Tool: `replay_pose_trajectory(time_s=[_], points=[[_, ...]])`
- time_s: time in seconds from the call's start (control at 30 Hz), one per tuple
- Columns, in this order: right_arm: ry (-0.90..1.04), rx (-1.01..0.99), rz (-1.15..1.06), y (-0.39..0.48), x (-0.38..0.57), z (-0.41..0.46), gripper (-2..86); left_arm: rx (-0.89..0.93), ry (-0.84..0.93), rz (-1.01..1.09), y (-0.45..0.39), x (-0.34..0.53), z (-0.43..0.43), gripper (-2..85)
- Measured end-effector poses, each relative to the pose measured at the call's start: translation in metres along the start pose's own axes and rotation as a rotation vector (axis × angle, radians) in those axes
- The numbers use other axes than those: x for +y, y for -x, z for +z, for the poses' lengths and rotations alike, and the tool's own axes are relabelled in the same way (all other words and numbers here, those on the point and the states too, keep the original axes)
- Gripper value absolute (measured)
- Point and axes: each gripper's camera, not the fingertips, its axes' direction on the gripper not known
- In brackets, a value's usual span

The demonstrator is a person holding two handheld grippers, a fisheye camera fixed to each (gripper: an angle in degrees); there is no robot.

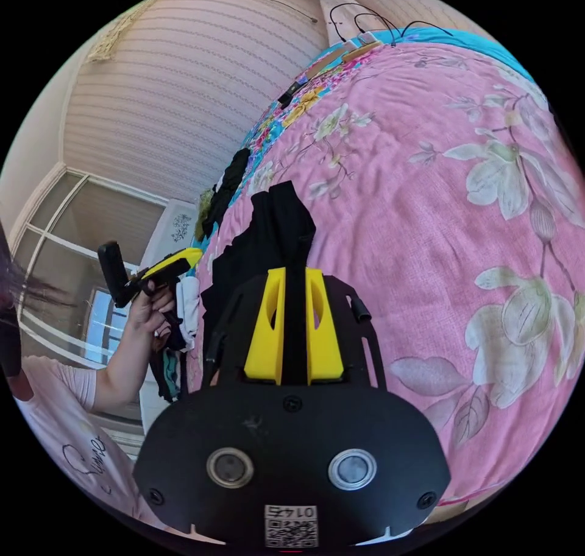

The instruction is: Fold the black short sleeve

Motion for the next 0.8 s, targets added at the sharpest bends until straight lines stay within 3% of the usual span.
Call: replay_pose_trajectory(time_s=[0.33,0.5,0.73,0.8], points=[[0.091,-0.018,0.021,0.016,-0.062,0.015,8.8,0.028,0.222,-0.021,0.031,-0.129,0.106,4.8],[0.146,-0.091,0.055,0.021,-0.089,0.035,3.5,0.007,0.372,0.018,0.040,-0.145,0.148,-0.1],[0.078,-0.151,0.049,0.050,-0.093,0.031,0.9,0.188,0.168,0.115,0.037,-0.174,0.124,-0.9],[0.061,-0.125,0.064,0.058,-0.092,0.035,0.7,0.148,0.194,0.158,0.031,-0.174,0.146,-0.7]])
